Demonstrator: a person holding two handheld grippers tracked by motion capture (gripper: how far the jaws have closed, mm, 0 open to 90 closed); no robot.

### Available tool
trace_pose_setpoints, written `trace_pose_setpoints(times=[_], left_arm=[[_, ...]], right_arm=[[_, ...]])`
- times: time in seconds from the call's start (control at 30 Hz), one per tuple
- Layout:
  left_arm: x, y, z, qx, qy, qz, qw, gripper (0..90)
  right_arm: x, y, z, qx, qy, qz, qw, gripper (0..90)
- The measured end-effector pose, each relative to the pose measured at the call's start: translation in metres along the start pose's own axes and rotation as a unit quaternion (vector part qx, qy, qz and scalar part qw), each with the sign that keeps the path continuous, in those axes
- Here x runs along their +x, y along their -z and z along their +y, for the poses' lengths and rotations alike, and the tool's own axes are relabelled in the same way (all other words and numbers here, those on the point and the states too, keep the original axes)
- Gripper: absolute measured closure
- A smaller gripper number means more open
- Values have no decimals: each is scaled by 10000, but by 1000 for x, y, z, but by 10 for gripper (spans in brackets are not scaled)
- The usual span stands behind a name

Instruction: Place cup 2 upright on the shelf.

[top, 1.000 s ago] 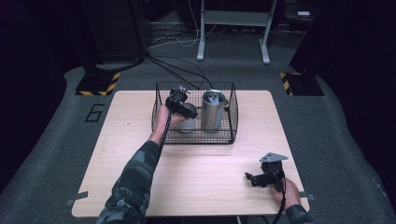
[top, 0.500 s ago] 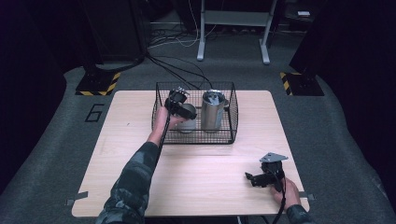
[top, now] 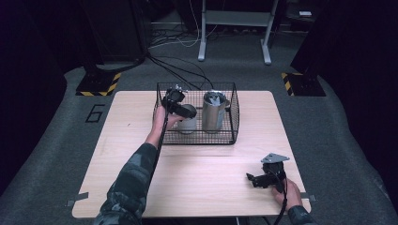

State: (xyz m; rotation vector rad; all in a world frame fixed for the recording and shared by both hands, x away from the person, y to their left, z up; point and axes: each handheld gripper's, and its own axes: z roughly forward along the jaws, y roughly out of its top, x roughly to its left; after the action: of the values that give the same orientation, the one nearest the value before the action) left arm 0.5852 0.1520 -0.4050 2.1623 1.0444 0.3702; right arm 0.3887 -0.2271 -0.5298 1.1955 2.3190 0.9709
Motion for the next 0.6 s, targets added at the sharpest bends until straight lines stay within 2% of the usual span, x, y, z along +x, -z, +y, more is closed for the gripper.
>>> trace_pose_setpoints(times=[0.23, 0.4, 0.53, 0.6], left_arm=[[-5, 15, 2, -211, -94, -152, 9996, 2], [-14, 29, 4, -367, -207, -243, 9988, 2], [-23, 41, 4, -450, -348, -222, 9981, 2], [-28, 48, 2, -495, -351, -207, 9979, 2]], right_arm=[[0, 0, 0, 1, -4, 0, 10000, 0], [0, 0, 0, 1, 0, 0, 10000, 0], [0, 0, 0, 1, -1, -1, 10000, 0], [0, 0, 0, -2, 16, 0, 10000, 0]])
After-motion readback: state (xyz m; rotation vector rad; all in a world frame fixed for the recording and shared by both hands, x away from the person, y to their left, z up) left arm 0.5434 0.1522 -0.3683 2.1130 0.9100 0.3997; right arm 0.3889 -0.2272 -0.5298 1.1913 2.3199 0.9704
